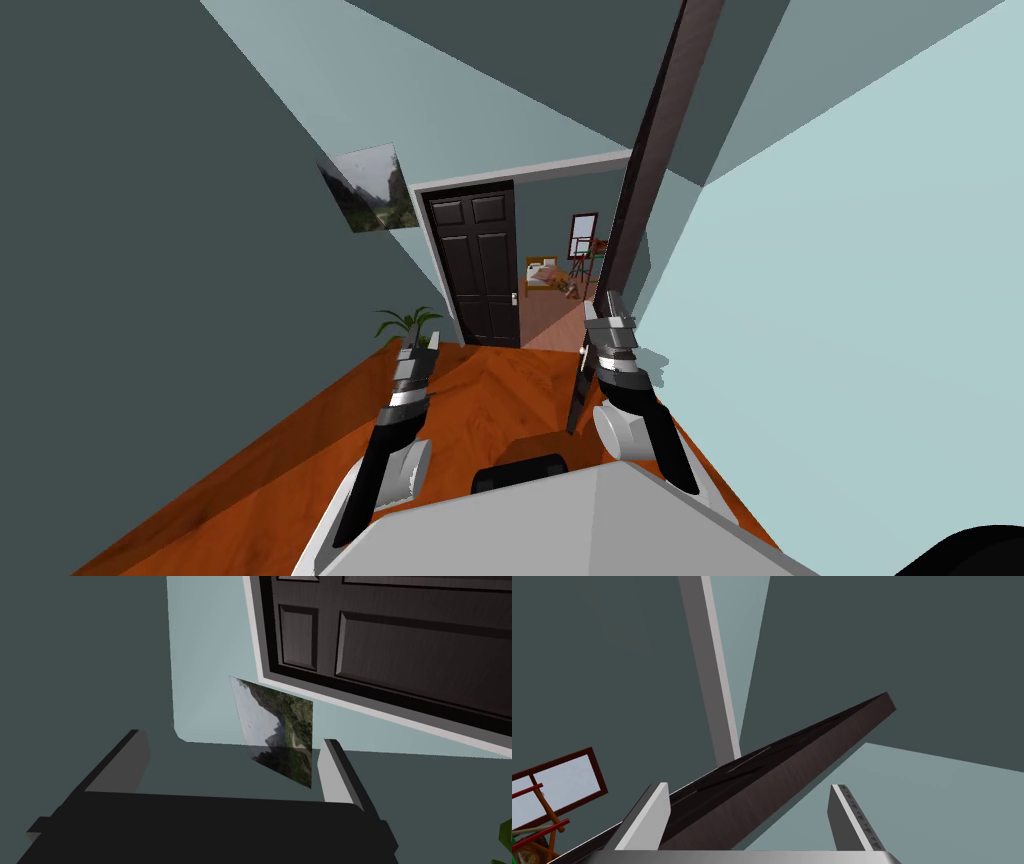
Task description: Pull the door open
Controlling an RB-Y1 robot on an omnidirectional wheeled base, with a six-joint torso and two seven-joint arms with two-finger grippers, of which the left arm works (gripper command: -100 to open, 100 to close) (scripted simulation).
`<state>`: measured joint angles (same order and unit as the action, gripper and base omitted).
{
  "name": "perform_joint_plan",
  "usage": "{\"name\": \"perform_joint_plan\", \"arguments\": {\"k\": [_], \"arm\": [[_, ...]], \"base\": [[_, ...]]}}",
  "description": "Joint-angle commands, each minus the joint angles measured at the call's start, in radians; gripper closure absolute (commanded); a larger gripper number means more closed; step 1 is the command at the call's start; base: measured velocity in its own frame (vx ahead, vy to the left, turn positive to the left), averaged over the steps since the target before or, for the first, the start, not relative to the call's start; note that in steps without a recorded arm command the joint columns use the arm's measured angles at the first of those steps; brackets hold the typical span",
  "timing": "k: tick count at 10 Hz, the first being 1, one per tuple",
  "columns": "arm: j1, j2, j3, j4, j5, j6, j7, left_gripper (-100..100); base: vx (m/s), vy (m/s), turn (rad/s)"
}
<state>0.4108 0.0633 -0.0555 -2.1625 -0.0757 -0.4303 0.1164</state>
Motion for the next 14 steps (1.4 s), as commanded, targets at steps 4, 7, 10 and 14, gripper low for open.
{"name": "perform_joint_plan", "arguments": {"k": [4, 7, 10, 14], "arm": [[-0.041, 0.010, -0.010, 0.103, 0.033, -0.027, -0.027, -100], [-0.064, 0.014, -0.016, 0.163, 0.052, -0.043, -0.042, -100], [-0.090, 0.018, -0.023, 0.231, 0.073, -0.061, -0.060, -100], [-0.126, 0.022, -0.032, 0.327, 0.104, -0.087, -0.085, -100]], "base": [[0.092, 0.009, -0.039], [0.083, 0.003, -0.038], [0.087, 0.003, -0.043], [0.087, 0.010, -0.047]]}}
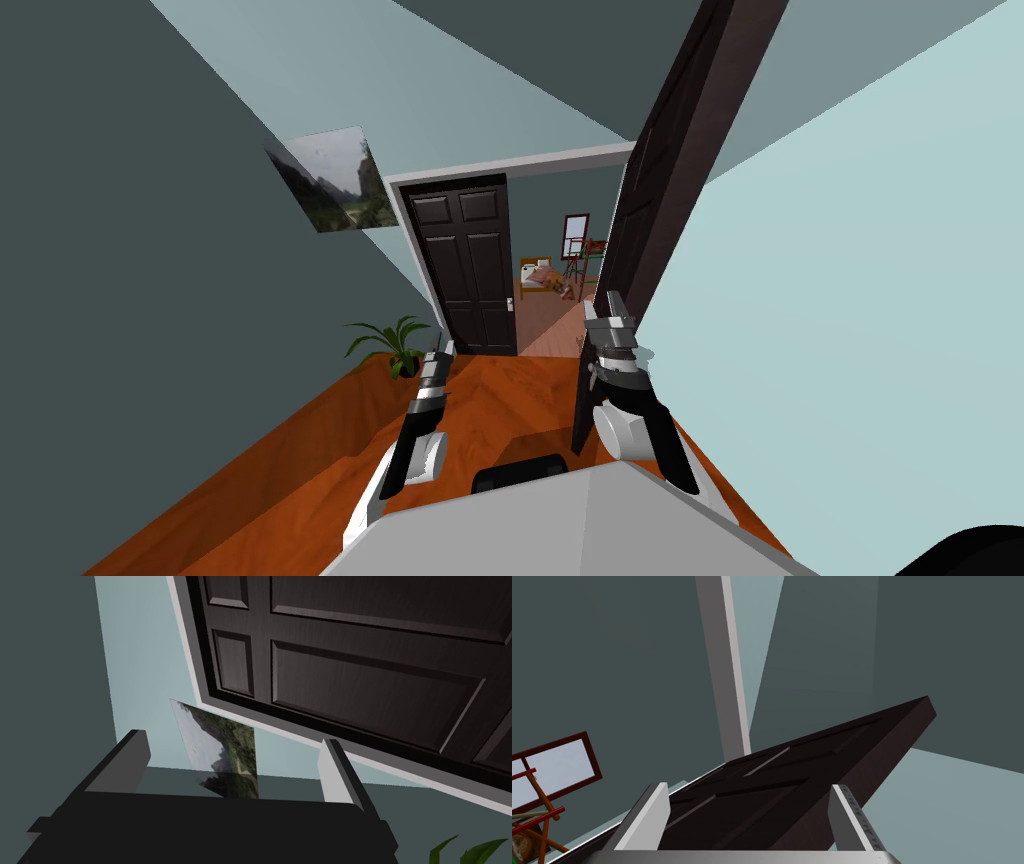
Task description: Pull the door open
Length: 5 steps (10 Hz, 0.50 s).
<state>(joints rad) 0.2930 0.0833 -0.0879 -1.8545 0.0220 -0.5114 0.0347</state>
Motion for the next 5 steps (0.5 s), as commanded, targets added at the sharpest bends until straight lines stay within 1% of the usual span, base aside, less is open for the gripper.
{"name": "perform_joint_plan", "arguments": {"k": [1, 5], "arm": [[-0.017, 0.003, -0.002, 0.044, 0.014, -0.012, -0.010, -100], [-0.056, 0.005, -0.012, 0.147, 0.047, -0.040, -0.036, -100]], "base": [[0.083, 0.008, -0.046], [0.086, 0.003, -0.049]]}}
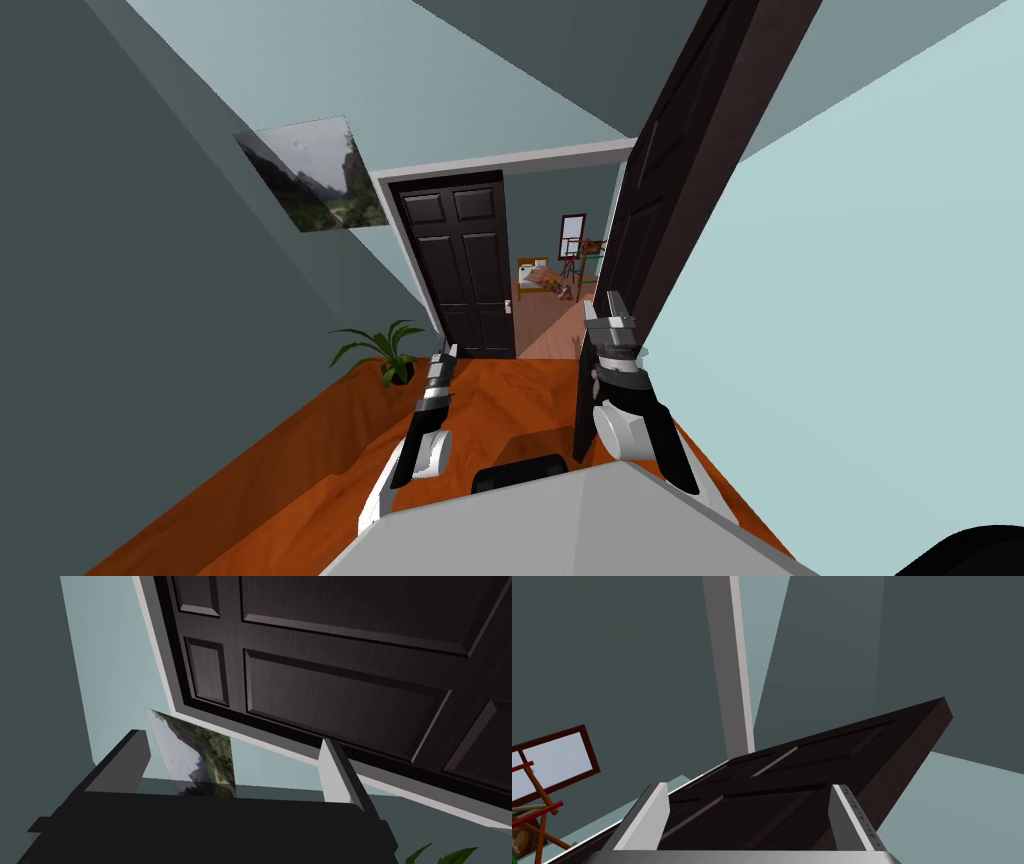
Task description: Pull the door open
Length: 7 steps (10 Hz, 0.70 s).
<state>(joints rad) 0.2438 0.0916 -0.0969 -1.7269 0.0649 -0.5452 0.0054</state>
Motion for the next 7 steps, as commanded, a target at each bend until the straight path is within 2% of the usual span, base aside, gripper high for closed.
{"name": "perform_joint_plan", "arguments": {"k": [1, 7], "arm": [[-0.017, -0.003, -0.006, 0.046, 0.013, -0.013, -0.014, -100], [-0.079, -0.005, -0.022, 0.209, 0.065, -0.056, -0.056, -100]], "base": [[0.085, 0.010, -0.054], [0.091, 0.008, -0.052]]}}
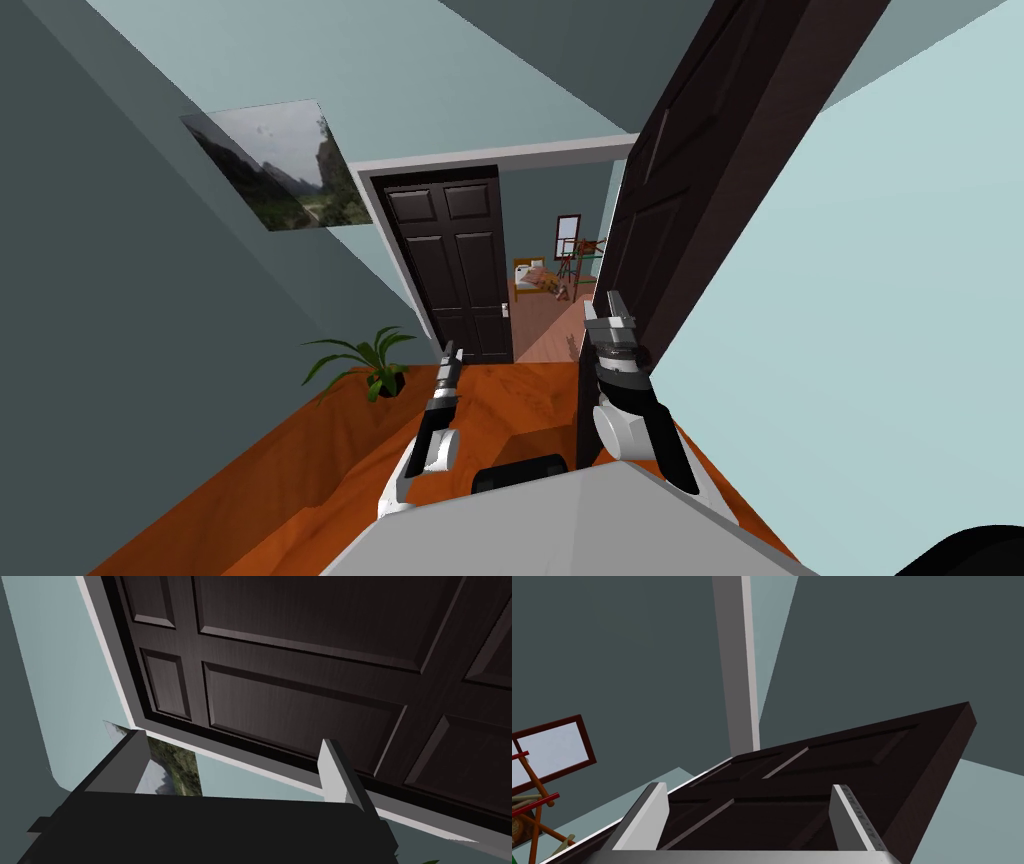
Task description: Pull the door open
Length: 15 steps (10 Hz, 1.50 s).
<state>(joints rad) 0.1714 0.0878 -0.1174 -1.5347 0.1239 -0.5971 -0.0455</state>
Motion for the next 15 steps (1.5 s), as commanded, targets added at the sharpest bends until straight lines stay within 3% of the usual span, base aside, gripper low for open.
{"name": "perform_joint_plan", "arguments": {"k": [1, 15], "arm": [[-0.017, -0.001, -0.005, 0.044, 0.015, -0.012, -0.013, -100], [-0.160, -0.026, -0.043, 0.423, 0.136, -0.112, -0.111, -100]], "base": [[0.084, 0.004, -0.049], [0.089, 0.006, -0.053]]}}
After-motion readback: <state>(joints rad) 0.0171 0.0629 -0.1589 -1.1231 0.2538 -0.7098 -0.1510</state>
